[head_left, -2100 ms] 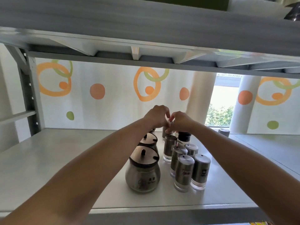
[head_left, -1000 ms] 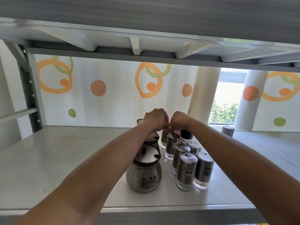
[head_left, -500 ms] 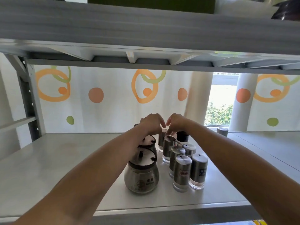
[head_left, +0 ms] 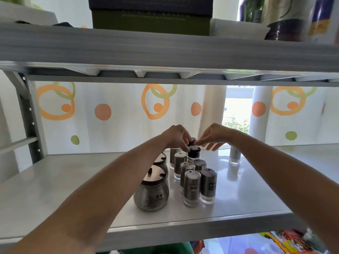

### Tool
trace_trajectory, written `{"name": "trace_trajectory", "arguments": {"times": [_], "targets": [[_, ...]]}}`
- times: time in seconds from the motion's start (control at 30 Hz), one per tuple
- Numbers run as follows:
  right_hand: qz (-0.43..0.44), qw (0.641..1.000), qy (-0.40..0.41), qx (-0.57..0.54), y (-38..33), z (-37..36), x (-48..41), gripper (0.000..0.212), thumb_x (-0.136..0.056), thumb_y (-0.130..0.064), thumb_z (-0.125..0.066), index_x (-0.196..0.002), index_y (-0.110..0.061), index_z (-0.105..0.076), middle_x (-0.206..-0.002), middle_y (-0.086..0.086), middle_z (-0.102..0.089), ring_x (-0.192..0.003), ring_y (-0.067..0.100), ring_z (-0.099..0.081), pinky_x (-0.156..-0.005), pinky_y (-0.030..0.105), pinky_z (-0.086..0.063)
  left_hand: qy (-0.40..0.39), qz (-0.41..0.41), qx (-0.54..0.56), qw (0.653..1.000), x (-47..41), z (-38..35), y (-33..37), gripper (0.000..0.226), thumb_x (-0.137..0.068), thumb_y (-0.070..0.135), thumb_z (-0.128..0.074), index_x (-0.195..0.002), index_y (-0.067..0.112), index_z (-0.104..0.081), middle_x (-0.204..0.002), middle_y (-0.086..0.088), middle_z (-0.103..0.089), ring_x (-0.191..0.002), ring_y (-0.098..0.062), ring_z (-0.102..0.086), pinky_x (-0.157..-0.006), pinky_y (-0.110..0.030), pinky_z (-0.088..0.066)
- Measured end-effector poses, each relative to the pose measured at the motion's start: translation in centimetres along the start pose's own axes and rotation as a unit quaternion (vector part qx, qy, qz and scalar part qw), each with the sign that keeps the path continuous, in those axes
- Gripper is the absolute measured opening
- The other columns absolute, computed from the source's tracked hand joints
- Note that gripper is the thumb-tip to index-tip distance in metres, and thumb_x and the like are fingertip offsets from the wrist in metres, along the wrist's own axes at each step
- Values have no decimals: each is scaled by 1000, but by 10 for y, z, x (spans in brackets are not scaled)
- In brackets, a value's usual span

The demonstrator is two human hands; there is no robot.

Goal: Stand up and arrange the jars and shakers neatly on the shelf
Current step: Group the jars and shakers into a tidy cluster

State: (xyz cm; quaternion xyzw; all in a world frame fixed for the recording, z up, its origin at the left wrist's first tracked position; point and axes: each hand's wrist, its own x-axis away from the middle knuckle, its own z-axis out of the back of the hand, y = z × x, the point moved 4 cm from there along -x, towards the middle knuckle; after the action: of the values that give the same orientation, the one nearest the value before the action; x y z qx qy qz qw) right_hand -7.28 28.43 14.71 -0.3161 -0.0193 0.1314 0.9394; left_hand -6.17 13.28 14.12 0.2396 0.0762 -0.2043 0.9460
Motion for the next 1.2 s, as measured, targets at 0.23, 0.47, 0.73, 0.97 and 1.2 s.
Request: {"name": "trace_trajectory", "arguments": {"times": [0.23, 0.47, 0.73, 0.97, 1.2], "targets": [[37, 999, 2, -10, 5, -11, 8, 35, -75, -16, -77, -104, 1, -68, -97, 18, -72, -74, 18, -68, -57, 20, -56, 8, 3, -22, 1000, -3, -8, 14, 26, -67, 10, -80, -93, 7, -77, -94, -6, -75, -72, -5, -57, -71, -23, -45], [62, 996, 57, -10, 15, -14, -2, 28, -75, -9, -76, -98, 5, -70, -90, 22, -72, -61, 13, -64, -51, 17, -53, 36, 13, -44, 998, -11, -15, 20, 14, -70, 10, -77, -83, 9, -77, -74, -8, -71, -65, -13, -54, -65, -26, -43], [59, 995, 80, -5, 29, -6, -18, 26, -75, -9, -76, -96, 5, -71, -87, 20, -72, -57, 11, -62, -47, 14, -52, 43, 0, -110, 993, -32, -25, 22, 15, -76, 19, -74, -91, 16, -76, -92, -4, -74, -85, -22, -66, -72, -29, -51], [62, 993, 97, -3, 44, 0, -32, 27, -74, -9, -77, -97, 4, -72, -85, 19, -72, -58, 13, -62, -50, 16, -55, 55, -41, -199, 978, -53, -31, 26, 17, -81, 25, -69, -97, 23, -75, -100, 2, -73, -94, -18, -65, -73, -22, -38], [70, 992, 103, -15, 54, 3, -43, 24, -73, -10, -78, -93, 3, -73, -85, 21, -73, -62, 16, -64, -57, 21, -57, 64, -64, -243, 966, -68, -36, 24, 18, -86, 30, -65, -101, 25, -73, -105, 3, -71, -99, -19, -61, -79, -24, -32]]}}
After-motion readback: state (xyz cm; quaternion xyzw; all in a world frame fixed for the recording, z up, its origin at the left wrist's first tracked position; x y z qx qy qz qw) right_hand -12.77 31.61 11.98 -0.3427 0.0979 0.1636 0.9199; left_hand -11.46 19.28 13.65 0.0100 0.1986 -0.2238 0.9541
